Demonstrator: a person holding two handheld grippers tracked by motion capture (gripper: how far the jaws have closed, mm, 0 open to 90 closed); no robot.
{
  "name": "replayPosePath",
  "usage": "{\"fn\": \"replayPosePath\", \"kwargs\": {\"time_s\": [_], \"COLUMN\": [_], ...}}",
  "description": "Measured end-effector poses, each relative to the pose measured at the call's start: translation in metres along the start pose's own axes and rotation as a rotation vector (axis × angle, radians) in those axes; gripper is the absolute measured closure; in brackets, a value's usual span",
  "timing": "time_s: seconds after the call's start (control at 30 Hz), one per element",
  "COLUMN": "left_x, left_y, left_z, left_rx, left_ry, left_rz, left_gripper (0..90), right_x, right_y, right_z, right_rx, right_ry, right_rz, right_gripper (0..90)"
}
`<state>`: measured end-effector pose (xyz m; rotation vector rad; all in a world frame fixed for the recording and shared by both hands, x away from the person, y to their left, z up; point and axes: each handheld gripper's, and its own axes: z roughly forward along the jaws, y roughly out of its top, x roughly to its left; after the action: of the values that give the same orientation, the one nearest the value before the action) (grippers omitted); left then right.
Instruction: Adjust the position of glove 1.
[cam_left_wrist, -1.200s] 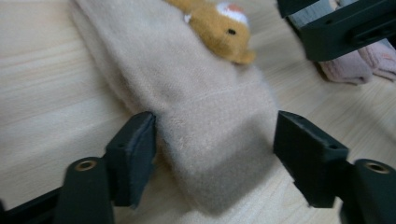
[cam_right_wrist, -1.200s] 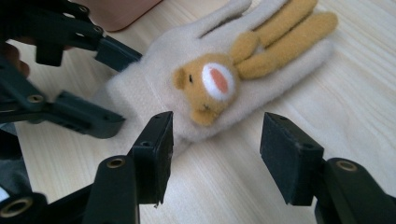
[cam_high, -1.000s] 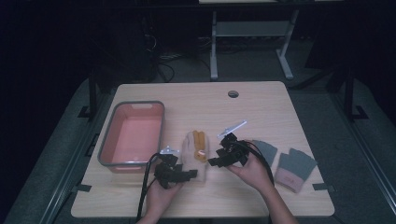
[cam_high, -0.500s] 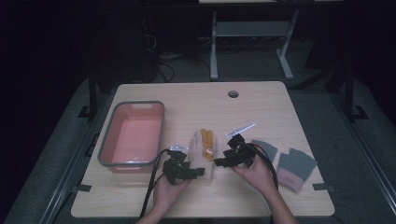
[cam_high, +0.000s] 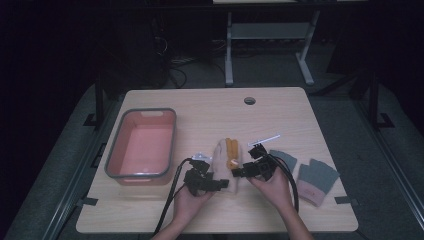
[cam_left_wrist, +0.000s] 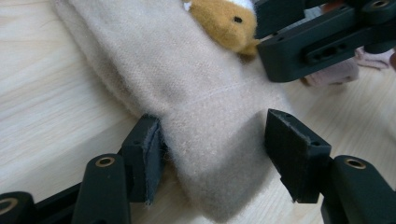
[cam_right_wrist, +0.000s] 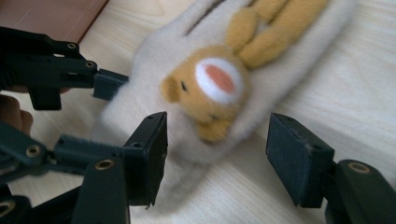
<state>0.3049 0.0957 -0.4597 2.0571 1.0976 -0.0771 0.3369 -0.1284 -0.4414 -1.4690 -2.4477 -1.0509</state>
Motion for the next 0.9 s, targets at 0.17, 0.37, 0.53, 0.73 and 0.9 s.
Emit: {"fn": "replayPosePath", "kwargs": {"time_s": [0.17, 0.37, 0.53, 0.73, 0.9], "left_x": [0.001, 0.01, 0.016, 0.02, 0.021], "left_y": [0.003, 0.0, -0.003, -0.002, -0.001], "left_z": [-0.005, -0.014, -0.011, -0.009, -0.004], "left_rx": [0.001, 0.002, 0.013, 0.031, 0.036], "left_ry": [-0.03, -0.026, -0.042, -0.071, -0.108], "left_rz": [-0.026, -0.07, -0.118, -0.145, -0.15], "left_gripper": [30.6, 28.8, 34.8, 39.8, 49.7], "right_x": [0.002, 0.001, -0.003, -0.007, -0.005], "right_y": [0.001, 0.001, -0.001, -0.005, -0.005], "right_z": [0.008, 0.012, 0.015, 0.016, 0.019], "right_rx": [0.017, 0.031, 0.04, 0.007, 0.011], "right_ry": [-0.004, 0.003, 0.02, 0.055, 0.064], "right_rz": [0.019, 0.053, 0.097, 0.137, 0.147], "right_gripper": [38.2, 38.6, 39.5, 46.2, 54.2]}}
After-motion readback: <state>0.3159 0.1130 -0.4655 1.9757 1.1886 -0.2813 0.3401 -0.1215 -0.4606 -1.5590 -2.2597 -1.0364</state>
